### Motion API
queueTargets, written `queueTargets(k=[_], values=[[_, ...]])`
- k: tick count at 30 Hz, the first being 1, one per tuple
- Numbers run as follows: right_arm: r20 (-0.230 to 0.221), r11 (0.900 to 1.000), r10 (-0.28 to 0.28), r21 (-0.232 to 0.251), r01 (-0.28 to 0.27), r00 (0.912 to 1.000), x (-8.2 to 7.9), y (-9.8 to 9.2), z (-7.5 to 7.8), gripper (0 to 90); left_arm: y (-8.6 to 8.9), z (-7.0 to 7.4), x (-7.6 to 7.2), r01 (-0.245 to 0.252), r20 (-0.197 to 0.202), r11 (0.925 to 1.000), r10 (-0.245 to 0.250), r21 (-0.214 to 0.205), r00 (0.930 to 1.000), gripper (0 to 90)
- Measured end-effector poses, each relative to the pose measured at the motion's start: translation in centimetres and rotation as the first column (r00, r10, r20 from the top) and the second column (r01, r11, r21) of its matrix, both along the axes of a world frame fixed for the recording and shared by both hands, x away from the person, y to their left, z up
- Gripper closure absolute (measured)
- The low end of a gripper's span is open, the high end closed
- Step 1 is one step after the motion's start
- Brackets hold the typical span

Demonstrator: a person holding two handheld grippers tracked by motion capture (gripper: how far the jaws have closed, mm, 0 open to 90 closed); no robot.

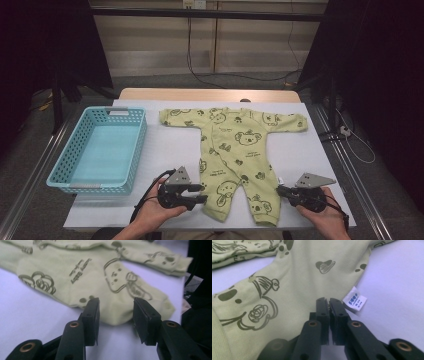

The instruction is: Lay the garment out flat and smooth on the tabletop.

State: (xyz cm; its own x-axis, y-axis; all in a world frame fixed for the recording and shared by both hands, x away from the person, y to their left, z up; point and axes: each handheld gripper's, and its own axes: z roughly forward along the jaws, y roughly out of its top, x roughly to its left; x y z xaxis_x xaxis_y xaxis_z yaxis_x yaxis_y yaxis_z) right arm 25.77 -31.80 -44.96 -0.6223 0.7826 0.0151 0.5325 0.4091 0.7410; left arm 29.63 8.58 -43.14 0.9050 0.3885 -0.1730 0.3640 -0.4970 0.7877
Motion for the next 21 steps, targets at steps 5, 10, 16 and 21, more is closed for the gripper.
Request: queueTargets(k=[5, 10, 16, 21], values=[[0.023, 0.9994, -0.011, 0.033, 0.010, 0.9997, 0.0, -0.1, 0.3, 71.3, 0.4, 0.5, -1.9, 0.131, 0.055, 0.9903, -0.129, -0.045, 0.9902, 63.3], [0.038, 0.9986, 0.006, 0.053, -0.008, 0.9993, 0.0, 0.2, 0.5, 68.3, -1.2, -0.6, -2.3, 0.239, 0.029, 0.9710, -0.239, 0.008, 0.9706, 68.0], [0.053, 0.9981, 0.013, 0.059, -0.016, 0.9985, -0.2, 0.4, 0.7, 67.8, -3.2, -1.8, -1.7, 0.249, 0.032, 0.9655, -0.252, 0.076, 0.9672, 54.9], [0.057, 0.9980, 0.019, 0.059, -0.022, 0.9982, -0.1, 0.5, 0.7, 67.5, -3.7, -1.8, -1.6, 0.235, 0.070, 0.9663, -0.243, 0.105, 0.9676, 61.0]])
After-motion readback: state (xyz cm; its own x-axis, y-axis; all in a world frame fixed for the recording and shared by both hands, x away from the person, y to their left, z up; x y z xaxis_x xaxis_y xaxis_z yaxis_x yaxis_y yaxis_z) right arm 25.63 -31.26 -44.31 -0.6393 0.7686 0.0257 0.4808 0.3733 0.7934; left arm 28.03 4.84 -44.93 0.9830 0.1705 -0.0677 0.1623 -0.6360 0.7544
